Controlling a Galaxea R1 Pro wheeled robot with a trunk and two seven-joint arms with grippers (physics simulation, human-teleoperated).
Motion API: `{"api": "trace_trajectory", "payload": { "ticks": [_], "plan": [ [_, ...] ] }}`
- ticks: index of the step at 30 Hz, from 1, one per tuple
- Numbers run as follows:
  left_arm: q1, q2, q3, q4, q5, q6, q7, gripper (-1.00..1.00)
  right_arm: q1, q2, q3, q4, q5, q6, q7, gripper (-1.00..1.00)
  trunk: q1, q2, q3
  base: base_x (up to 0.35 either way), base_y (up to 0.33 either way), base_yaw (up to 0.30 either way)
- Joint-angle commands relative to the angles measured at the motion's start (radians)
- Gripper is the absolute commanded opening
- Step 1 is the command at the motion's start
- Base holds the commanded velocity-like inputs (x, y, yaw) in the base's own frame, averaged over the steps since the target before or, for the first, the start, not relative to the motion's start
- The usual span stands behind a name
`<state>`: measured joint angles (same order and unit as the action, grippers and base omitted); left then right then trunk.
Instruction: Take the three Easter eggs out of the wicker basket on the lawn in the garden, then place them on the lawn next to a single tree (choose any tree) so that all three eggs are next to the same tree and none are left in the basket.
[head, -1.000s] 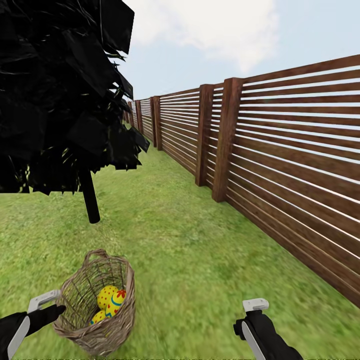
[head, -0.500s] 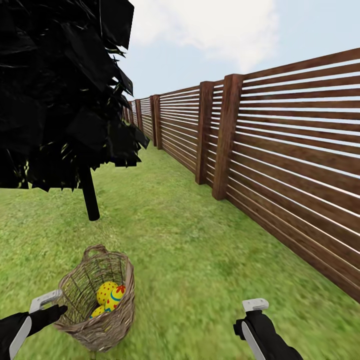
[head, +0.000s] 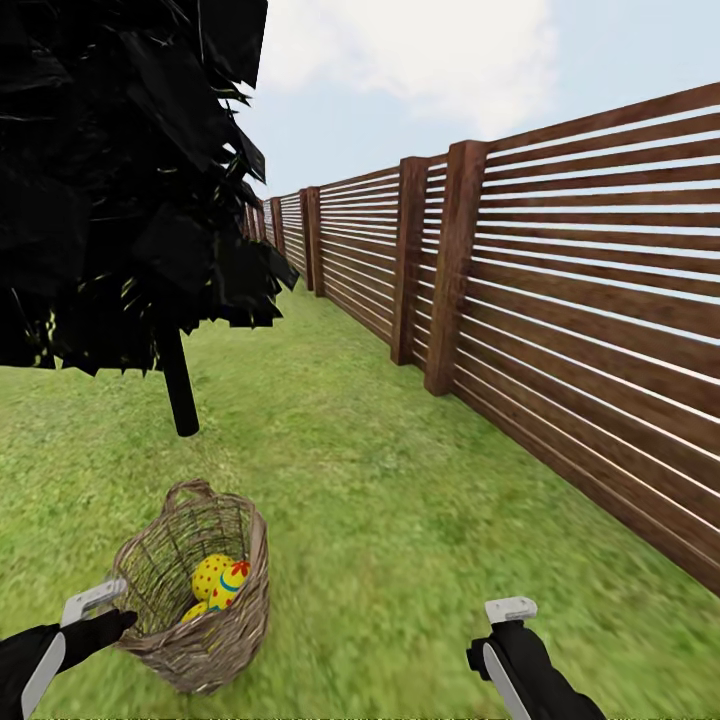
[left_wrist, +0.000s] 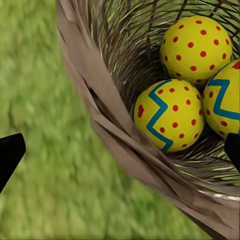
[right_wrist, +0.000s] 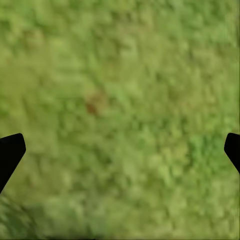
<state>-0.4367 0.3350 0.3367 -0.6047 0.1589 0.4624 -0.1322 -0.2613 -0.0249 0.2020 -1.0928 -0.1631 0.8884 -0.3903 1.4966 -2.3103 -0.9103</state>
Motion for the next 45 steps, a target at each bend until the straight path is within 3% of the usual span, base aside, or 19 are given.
{"api": "trace_trajectory", "payload": {
  "ticks": [1, 8, 17, 27, 31, 32, 45],
  "plan": [
    [-0.001, -0.001, 0.004, -0.001, 0.005, 0.007, -0.003, 1.00, -0.001, -0.001, 0.004, -0.001, -0.010, 0.003, -0.010, 1.00, 0.004, -0.008, -0.004, 0.000, 0.000, 0.000],
    [-0.001, -0.004, 0.004, -0.001, 0.005, 0.007, -0.003, 1.00, -0.001, -0.001, 0.004, -0.001, -0.010, 0.003, -0.010, 1.00, 0.015, -0.029, -0.014, 0.000, 0.000, 0.000],
    [-0.001, -0.014, 0.004, -0.001, 0.005, 0.007, -0.003, 1.00, -0.001, 0.000, 0.004, -0.001, -0.010, 0.003, -0.010, 1.00, 0.050, -0.092, -0.042, 0.000, 0.000, 0.000],
    [0.000, -0.014, 0.005, -0.002, 0.007, 0.005, -0.003, 1.00, -0.001, -0.001, 0.004, -0.001, -0.010, 0.003, -0.010, 1.00, 0.050, -0.092, -0.042, 0.000, 0.000, 0.000],
    [0.000, -0.013, 0.010, -0.002, 0.006, -0.029, -0.001, 1.00, -0.001, -0.001, 0.004, -0.001, -0.010, 0.003, -0.010, 1.00, 0.050, -0.092, -0.042, 0.000, 0.000, 0.000],
    [0.000, -0.012, 0.011, -0.002, 0.006, -0.030, 0.000, -1.00, -0.001, -0.001, 0.004, -0.001, -0.010, 0.003, -0.010, 1.00, 0.050, -0.092, -0.042, 0.000, 0.000, 0.000],
    [0.000, -0.015, 0.004, -0.006, 0.006, -0.030, -0.004, -1.00, -0.001, -0.001, 0.004, -0.001, -0.010, 0.003, -0.010, 1.00, 0.050, -0.092, -0.042, 0.000, 0.000, 0.000]
  ]
}}
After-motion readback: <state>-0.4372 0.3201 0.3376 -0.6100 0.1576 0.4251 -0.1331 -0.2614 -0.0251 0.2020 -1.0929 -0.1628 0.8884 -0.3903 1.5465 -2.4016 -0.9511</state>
